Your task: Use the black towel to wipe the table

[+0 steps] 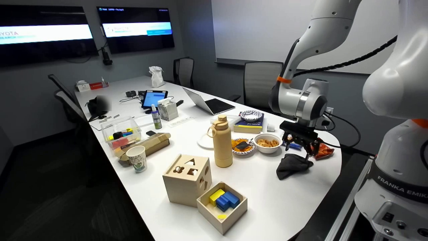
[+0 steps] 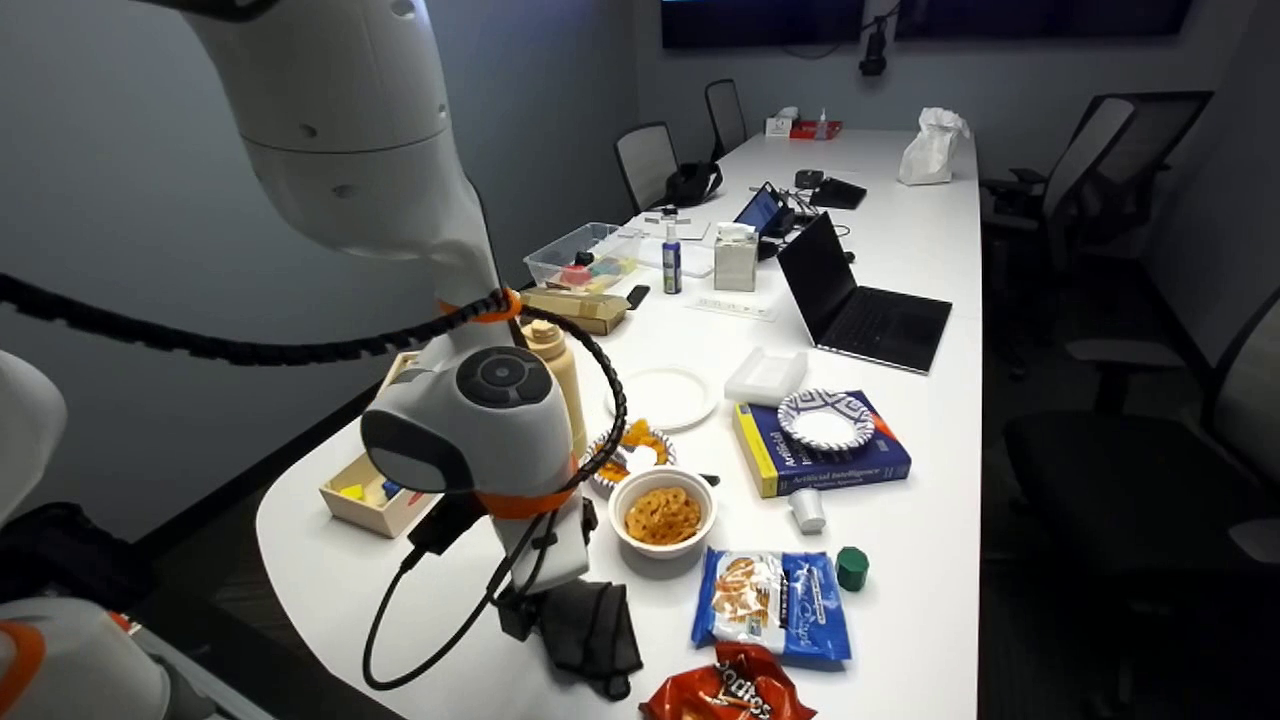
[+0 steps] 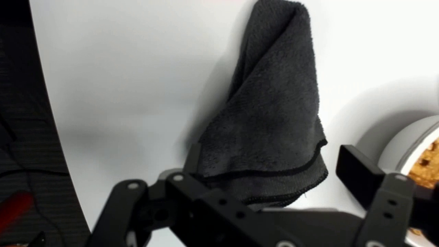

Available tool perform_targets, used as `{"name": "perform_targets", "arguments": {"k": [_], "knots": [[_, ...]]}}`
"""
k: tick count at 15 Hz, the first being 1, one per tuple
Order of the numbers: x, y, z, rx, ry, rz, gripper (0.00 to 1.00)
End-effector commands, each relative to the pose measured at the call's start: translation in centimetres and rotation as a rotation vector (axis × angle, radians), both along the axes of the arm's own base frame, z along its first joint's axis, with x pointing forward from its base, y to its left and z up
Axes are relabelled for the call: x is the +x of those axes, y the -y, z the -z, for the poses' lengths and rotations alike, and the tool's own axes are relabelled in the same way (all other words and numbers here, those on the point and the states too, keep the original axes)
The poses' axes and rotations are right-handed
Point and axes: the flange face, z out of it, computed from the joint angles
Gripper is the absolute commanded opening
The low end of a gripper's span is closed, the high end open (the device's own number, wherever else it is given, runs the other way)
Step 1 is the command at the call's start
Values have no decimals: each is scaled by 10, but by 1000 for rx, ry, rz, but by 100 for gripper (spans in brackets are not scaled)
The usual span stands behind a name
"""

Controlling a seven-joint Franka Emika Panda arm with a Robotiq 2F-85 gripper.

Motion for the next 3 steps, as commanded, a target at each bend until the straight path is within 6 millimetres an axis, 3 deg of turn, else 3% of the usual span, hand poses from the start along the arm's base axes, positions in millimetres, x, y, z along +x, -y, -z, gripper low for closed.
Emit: {"name": "perform_targets", "arguments": {"k": [1,3], "knots": [[6,-6,-20,-38,39,-43,100],[5,-11,-20,-34,40,-58,100]]}}
